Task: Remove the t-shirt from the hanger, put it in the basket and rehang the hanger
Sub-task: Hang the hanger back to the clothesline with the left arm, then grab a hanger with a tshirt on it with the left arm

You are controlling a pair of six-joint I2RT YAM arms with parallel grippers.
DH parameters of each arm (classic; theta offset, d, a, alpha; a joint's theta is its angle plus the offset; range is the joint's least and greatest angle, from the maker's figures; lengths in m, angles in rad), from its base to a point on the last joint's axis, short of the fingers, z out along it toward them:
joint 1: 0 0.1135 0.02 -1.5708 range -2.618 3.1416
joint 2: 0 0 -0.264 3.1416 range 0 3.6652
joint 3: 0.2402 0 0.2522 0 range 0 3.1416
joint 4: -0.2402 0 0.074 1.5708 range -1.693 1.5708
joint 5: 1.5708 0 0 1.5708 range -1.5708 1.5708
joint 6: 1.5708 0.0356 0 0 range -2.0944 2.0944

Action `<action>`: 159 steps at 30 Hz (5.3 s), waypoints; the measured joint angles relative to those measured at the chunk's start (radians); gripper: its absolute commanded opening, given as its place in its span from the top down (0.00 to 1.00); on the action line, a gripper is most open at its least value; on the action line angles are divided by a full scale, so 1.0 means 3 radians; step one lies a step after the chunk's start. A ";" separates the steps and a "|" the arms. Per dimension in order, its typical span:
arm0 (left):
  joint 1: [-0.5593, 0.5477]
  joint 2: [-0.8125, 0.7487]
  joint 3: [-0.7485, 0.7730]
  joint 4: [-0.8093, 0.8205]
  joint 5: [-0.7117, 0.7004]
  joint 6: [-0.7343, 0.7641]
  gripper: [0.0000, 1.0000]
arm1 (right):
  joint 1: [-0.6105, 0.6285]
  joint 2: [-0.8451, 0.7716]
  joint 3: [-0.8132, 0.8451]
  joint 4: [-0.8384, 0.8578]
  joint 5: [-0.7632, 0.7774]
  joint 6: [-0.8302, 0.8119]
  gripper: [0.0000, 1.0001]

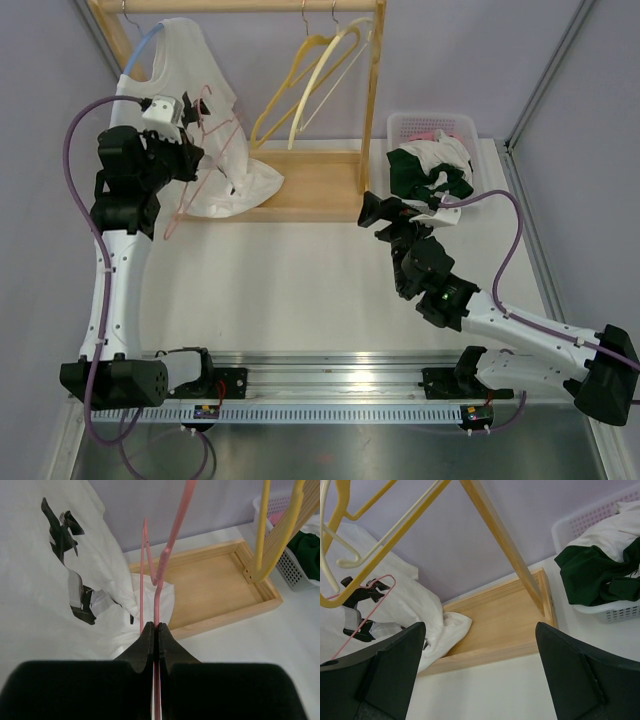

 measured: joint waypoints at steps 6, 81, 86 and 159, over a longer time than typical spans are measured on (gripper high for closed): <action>0.0000 0.0327 0.0387 0.0028 -0.0037 -0.0072 1.00 | 0.0000 0.0057 0.0001 0.0111 0.0001 -0.0224 0.01; -0.1186 0.2380 0.3099 0.0125 -0.0796 -0.0326 0.86 | 0.0000 0.0103 0.0000 0.0343 0.0015 -0.0416 0.01; -0.1186 0.2380 0.3104 0.0126 -0.0799 -0.0326 0.78 | 0.0000 0.0102 0.0000 0.0343 0.0017 -0.0416 0.00; -0.0027 0.1663 0.3025 -0.0320 -0.1150 0.0725 0.05 | -0.0328 -0.0062 -0.0113 0.0529 -0.0191 -0.1399 0.00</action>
